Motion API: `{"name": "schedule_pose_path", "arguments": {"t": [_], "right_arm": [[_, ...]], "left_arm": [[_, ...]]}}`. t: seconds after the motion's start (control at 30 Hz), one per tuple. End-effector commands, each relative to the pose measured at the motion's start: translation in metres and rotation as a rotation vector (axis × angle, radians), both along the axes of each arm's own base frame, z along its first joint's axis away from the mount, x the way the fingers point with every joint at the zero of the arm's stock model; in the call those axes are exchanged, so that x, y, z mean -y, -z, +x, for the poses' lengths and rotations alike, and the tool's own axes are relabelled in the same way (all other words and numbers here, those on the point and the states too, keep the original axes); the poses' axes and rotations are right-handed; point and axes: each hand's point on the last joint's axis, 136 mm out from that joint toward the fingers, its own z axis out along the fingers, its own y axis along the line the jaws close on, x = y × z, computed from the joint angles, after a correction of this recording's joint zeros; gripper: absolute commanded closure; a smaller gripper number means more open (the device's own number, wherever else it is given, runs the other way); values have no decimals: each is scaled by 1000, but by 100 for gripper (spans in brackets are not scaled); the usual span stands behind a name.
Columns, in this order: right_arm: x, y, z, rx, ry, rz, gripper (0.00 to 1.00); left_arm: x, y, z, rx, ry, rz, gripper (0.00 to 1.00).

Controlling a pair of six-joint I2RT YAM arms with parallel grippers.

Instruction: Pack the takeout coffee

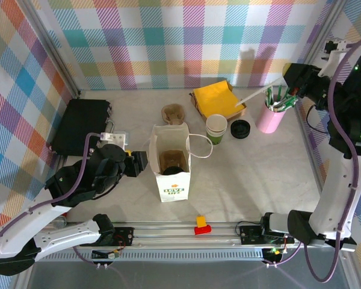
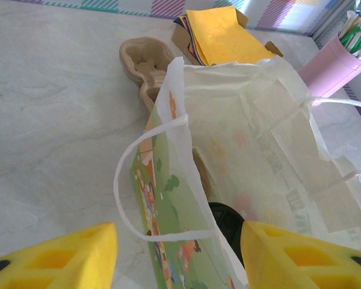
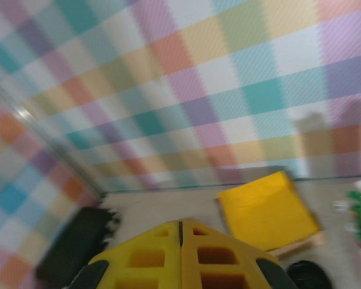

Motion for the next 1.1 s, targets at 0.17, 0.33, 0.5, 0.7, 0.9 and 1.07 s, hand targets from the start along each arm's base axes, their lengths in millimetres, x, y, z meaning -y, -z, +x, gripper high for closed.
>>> {"name": "schedule_pose_path", "arguments": {"t": [0.17, 0.33, 0.5, 0.7, 0.9, 1.07], "right_arm": [[-80, -29, -47, 50, -367, 111, 100], [-118, -23, -57, 15, -495, 95, 100], [-149, -10, -60, -13, -559, 55, 100], [-201, 18, -70, -37, -645, -62, 100], [-242, 57, -71, -70, -663, -216, 100], [-266, 90, -69, -106, -663, -297, 100]], "left_arm": [[-19, -17, -16, 46, 14, -66, 42], [-45, -21, -22, 82, -42, -55, 42], [-64, -22, -27, 101, -84, -40, 42], [-69, -21, -28, 99, -98, -33, 42], [-67, -21, -27, 98, -97, -31, 42], [-69, -20, -26, 100, -106, -21, 42]]}}
